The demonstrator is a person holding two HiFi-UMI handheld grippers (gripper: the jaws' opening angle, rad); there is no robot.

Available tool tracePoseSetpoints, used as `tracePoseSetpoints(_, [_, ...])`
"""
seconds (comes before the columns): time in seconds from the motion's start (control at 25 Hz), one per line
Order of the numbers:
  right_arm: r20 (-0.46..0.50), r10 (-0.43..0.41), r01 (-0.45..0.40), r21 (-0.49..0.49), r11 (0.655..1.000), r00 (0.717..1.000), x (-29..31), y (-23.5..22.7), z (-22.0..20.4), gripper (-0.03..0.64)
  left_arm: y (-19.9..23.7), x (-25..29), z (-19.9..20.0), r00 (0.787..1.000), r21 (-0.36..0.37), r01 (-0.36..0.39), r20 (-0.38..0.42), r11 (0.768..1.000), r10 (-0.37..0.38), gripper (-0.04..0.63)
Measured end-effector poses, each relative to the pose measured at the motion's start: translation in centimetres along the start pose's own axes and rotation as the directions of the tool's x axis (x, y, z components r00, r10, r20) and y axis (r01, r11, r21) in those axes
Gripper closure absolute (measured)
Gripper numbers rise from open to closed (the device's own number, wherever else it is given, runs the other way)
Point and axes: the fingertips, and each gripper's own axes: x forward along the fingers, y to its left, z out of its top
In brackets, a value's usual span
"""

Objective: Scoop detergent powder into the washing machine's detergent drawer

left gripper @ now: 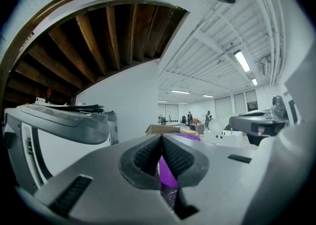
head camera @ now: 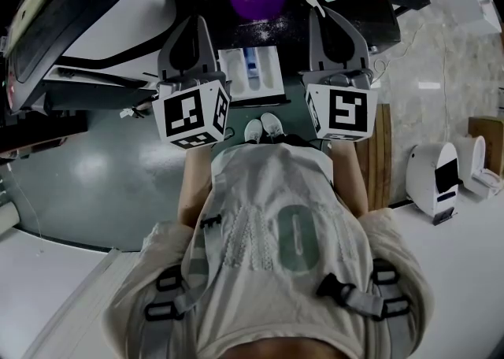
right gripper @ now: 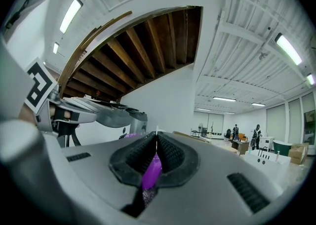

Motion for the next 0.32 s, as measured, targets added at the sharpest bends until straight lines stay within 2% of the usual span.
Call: tracePoseSetpoints(0.32, [0.0, 0.0, 0.0, 0.006, 1.0, 1.0, -0.02, -0.53, 0.08, 0.607, -0.29, 0.26, -0.04, 1.0, 0.001, 0.001, -0.004, 1.0, -0.001, 0.574])
